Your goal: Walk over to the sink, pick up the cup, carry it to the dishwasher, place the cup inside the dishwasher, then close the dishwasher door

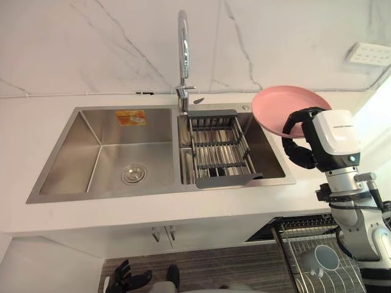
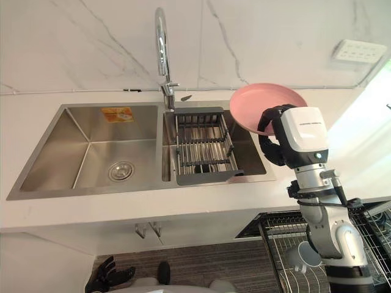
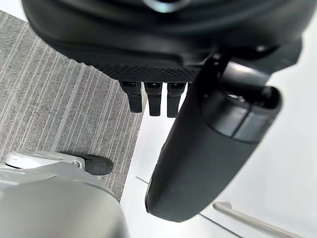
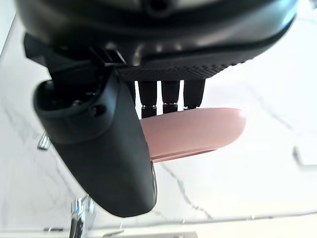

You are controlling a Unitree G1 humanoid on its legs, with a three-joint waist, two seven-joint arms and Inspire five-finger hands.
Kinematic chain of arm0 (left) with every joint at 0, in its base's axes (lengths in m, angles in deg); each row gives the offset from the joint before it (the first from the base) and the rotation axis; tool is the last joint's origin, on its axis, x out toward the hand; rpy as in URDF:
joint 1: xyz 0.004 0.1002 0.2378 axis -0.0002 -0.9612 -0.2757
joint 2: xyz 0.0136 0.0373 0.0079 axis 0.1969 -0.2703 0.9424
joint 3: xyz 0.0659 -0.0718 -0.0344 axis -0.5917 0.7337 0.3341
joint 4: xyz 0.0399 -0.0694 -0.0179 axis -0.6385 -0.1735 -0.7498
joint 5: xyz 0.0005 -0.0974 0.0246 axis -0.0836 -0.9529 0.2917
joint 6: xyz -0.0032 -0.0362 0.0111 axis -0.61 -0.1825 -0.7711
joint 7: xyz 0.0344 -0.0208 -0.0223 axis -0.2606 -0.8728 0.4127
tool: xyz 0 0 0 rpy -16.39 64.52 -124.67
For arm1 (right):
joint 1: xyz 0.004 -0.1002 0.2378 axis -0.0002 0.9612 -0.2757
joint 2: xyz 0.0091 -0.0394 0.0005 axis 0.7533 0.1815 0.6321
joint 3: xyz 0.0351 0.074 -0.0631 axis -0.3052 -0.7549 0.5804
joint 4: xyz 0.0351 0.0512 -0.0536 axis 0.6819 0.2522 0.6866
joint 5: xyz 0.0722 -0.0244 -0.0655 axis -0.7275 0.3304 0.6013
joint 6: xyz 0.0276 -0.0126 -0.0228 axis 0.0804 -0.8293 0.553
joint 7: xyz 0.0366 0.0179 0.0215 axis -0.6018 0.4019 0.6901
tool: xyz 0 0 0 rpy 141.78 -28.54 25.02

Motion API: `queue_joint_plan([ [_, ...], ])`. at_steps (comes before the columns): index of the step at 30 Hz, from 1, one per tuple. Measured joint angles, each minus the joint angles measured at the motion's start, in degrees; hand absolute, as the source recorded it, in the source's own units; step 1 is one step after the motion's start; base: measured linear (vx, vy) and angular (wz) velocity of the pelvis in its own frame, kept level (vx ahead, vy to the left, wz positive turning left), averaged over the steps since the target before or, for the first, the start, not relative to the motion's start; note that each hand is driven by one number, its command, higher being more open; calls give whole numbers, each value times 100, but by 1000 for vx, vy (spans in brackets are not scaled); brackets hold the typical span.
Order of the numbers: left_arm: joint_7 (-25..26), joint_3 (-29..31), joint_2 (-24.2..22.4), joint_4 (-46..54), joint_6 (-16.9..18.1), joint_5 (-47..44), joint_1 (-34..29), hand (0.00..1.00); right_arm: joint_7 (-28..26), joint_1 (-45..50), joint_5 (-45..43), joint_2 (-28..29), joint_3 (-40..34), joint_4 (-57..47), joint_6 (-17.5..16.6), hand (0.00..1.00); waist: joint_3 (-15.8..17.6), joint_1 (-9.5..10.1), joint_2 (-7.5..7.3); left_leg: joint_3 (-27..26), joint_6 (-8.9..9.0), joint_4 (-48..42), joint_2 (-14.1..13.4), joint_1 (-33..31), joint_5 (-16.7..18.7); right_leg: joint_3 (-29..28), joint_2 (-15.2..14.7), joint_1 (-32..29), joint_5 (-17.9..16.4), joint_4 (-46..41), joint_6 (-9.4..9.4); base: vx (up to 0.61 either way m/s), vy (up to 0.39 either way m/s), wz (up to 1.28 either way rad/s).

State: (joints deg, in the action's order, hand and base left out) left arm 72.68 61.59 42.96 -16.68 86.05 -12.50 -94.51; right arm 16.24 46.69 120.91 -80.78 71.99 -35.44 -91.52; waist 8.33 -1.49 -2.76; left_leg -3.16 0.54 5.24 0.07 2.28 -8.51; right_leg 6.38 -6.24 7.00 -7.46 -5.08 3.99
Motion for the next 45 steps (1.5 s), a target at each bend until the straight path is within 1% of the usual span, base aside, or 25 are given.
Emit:
queue_joint_plan([
  [2, -3, 45, 2, 92, -1, 96, 12, 90, 67, 270, -28, 134, -196, -394, -27, 30, -9, -140, 32, 124, -23, -242, -15, -347, 37, 132, 24, -174, -2, 0, 13, -37, -20, 27],
  [4, -4, 105, 3, 130, -5, 107, 120, 90, 111, 334, -144, 171, -284, -527, -34, 30, 43, -139, 76, 168, 29, -730, -59, -727, 174, 169, 62, -314, 86, -12, -42, -41, -13, 17],
  [6, 0, 113, 7, 184, -10, 110, 177, 90, 113, 331, -185, 184, -314, -539, -35, 30, 121, -89, 167, 214, 14, -1275, -116, -987, 373, 152, 114, -377, 160, -120, -6, -38, -13, 1],
  [7, 0, 101, 6, 300, 0, 110, 169, 90, 113, 327, -192, 203, -313, -539, -36, 30, 162, -69, 233, 240, 100, -1510, -151, -1084, 487, 119, 137, -425, 130, -223, -44, -43, -6, -5],
  [9, 2, 101, 11, 353, 16, 110, 200, 90, 111, 255, -194, 236, -299, -532, -57, 30, 199, -67, 247, 357, 224, -1840, -142, -1204, 676, 7, 110, -568, 86, -331, -114, -86, 34, -36],
  [10, 1, 98, 8, 332, 14, 115, 176, 90, 112, 162, -197, 276, -289, -517, -63, 30, 211, -68, 268, 682, 57, -2939, -112, -1500, 1193, -180, 126, -720, 62, -443, -155, -71, 46, -67],
  [11, 1, 98, 7, 310, 13, 119, 155, 90, 119, 158, -210, 304, -290, -518, -61, 30, 206, -74, 293, 802, 120, -3274, -126, -1520, 1405, -297, 148, -776, 60, -491, -149, -38, 75, -89],
  [12, 0, 98, -11, 292, 14, 129, 82, 90, 127, 174, -225, 317, -293, -518, -42, 30, 163, -110, 394, 944, 319, -3300, -198, -1363, 1789, -508, 239, -917, 54, -582, -119, -19, 115, -88],
  [13, 0, 105, -10, 241, 16, 140, 98, 90, 132, 189, -224, 387, -346, -505, 2, 30, 165, -153, 525, 999, 234, -3030, -278, -1222, 2082, -686, 315, -1050, 61, -682, -64, -22, 156, -87],
  [14, 5, 112, 19, 225, 15, 140, 136, 90, 132, 201, -227, 481, -340, -496, 40, 30, 211, -153, 471, 873, 253, -3001, -272, -1187, 2072, -812, 297, -1101, 71, -730, -51, -39, 160, -96],
  [15, 7, 113, 53, 229, 60, 140, 147, 90, 117, 204, -216, 584, -298, -473, 88, 30, 284, -144, 380, 598, 193, -3012, -270, -1157, 2091, -1092, 281, -1242, 131, -797, 45, -66, 155, -110],
  [16, 6, 112, 38, 224, 70, 139, 140, 90, 116, 199, -207, 593, -237, -457, 112, 30, 311, -116, 369, 321, 111, -3082, -295, -1168, 2139, -1355, 294, -1340, 240, -788, 169, -73, 146, -117],
  [18, 8, 113, 4, 222, 92, 136, 120, 90, 118, 145, -174, 591, -72, -440, 181, 30, 329, -105, 363, -61, 9, -3134, -325, -1169, 2201, -1677, 316, -1480, 346, -723, 227, -66, 139, -114],
  [19, 10, 161, -5, 221, 115, 127, 133, 90, 116, 120, -150, 591, 136, -389, 237, 30, 342, -107, 362, -407, -82, -3079, -366, -1160, 2197, -1502, 163, -1593, 418, -588, -61, -100, 208, -134],
  [20, 14, 259, -9, 225, 142, 122, 138, 90, 112, 91, -143, 592, 293, -333, 250, 30, 367, -75, 354, -624, -135, -2984, -414, -1115, 2164, -1120, 0, -1661, 480, -621, -266, -103, 213, -120],
  [23, 69, 546, 54, 186, 153, 92, 150, 90, -25, 74, -26, 606, 641, -172, 212, 30, 398, -82, 348, -1063, -165, -2888, -591, -995, 2143, -198, -253, -1718, 385, -1365, -269, -57, 86, -83],
  [25, 128, 564, 93, 85, 142, 94, 164, 90, -35, 72, 30, 606, 660, -162, 180, 30, 391, -75, 337, -1187, -113, -2821, -618, -977, 2126, 131, -300, -1522, 26, -1439, -232, -12, -55, -44],
  [26, 129, 563, 72, 57, 140, 94, 167, 90, -33, 70, 32, 607, 650, -138, 177, 30, 388, -79, 335, -1231, -39, -2818, -629, -975, 2148, 232, -296, -1401, 0, -1112, 11, -8, -107, -31],
  [27, 128, 563, 37, 43, 132, 96, 163, 90, -33, 71, 39, 613, 647, -61, 173, 30, 372, -91, 372, -1234, -9, -2803, -669, -974, 2143, 227, -239, -1368, 68, -1001, 71, 13, -146, -26],
  [29, 118, 557, -73, 50, 130, 98, 106, 90, -36, 92, 70, 647, 594, 298, 213, 30, 306, -34, 445, -1376, 109, -2627, -822, -853, 2084, 86, 13, -1233, 326, -522, 24, 35, -129, -40],
  [31, 116, 556, -88, 47, 129, 98, 103, 90, -35, 202, 67, 799, 341, 369, 254, 30, 292, -24, 437, -1485, 178, -2479, -884, -806, 2038, -26, 131, -1191, 482, -259, -21, 83, -78, -43],
  [34, 116, 557, -103, 47, 129, 98, 96, 90, -33, 385, 3, 937, -205, 550, 381, 30, 288, -100, 443, -1481, 204, -2350, -889, -641, 2003, -162, 203, -1087, 561, -106, -23, 127, -35, -33],
  [37, 128, 557, -130, -13, 80, 96, 11, 90, 57, 517, -296, 1000, -671, 816, 500, 30, 266, -182, 472, -1481, 236, -2144, -830, -437, 1988, -229, 191, -977, 572, -10, -5, 94, 9, -19],
  [40, 120, 540, -154, -13, 70, 94, -30, 90, 82, 548, -457, 997, -850, 1125, 573, 30, 254, -255, 496, -1495, 241, -2020, -767, -411, 1945, -254, 137, -980, 610, 78, 52, 21, 23, -3],
  [45, 91, 429, -277, -9, 64, 95, -22, 90, 110, 595, -821, 995, -872, 1400, 629, 30, 242, -257, 679, -1600, 174, -1885, -638, -453, 1873, -355, 65, -1047, 771, 275, 119, -31, 33, -9],
])
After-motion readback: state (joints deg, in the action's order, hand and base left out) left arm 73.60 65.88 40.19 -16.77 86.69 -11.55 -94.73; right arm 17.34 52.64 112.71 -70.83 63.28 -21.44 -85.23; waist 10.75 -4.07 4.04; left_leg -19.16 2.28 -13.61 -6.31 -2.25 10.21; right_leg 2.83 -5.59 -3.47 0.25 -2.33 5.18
